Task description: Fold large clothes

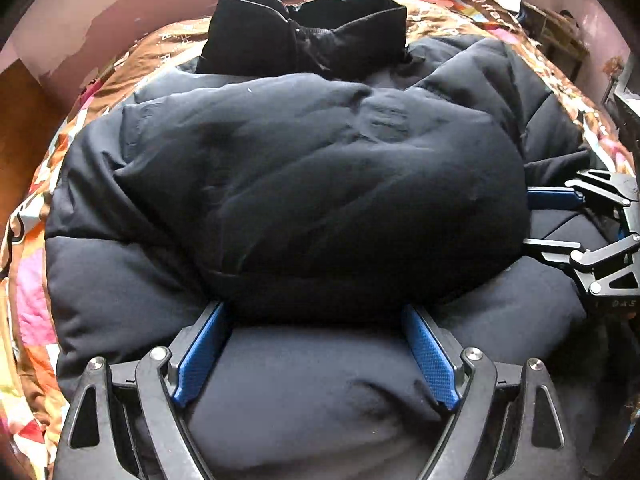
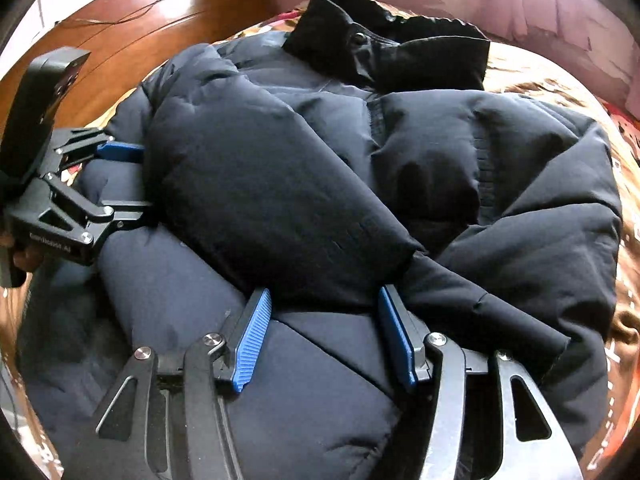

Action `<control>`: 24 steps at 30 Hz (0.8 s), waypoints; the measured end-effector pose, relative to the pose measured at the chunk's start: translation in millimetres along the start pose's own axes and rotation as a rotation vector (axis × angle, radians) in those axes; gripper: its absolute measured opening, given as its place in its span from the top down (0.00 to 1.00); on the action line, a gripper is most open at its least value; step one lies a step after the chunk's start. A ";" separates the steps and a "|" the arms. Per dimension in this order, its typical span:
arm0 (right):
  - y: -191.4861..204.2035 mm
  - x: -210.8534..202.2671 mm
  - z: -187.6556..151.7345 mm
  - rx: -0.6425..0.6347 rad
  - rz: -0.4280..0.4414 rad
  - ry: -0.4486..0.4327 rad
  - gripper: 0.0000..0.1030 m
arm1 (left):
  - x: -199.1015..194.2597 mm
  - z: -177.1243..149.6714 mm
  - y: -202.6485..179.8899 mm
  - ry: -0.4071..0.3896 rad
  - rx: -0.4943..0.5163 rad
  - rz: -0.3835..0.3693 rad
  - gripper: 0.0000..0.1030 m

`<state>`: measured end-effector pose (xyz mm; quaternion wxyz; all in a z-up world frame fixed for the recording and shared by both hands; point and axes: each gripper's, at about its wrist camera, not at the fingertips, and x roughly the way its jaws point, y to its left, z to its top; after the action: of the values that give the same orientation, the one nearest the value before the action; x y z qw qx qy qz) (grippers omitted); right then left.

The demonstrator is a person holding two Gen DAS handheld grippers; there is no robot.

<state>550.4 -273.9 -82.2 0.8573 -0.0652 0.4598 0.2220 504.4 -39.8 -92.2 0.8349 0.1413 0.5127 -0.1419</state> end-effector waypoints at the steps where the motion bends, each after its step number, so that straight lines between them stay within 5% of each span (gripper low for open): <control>1: 1.1 1.4 -0.7 -0.005 -0.003 -0.005 0.51 | 1.1 -0.2 -1.0 -0.001 -0.001 0.005 0.15; 6: -5.0 -12.8 4.0 0.001 0.054 0.003 0.51 | -13.1 1.5 11.9 -0.039 -0.087 -0.083 0.08; 13: -22.4 -41.0 27.3 0.011 0.084 0.033 0.50 | -32.4 36.7 50.0 0.009 -0.236 -0.202 0.08; 24: -125.4 -35.5 137.6 0.274 0.021 -0.062 0.41 | -25.0 180.1 122.0 -0.121 -0.323 -0.047 0.08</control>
<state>693.2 -353.8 13.5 0.8696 0.0640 0.4599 0.1681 687.1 6.1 19.5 0.8725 -0.0158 0.4808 -0.0854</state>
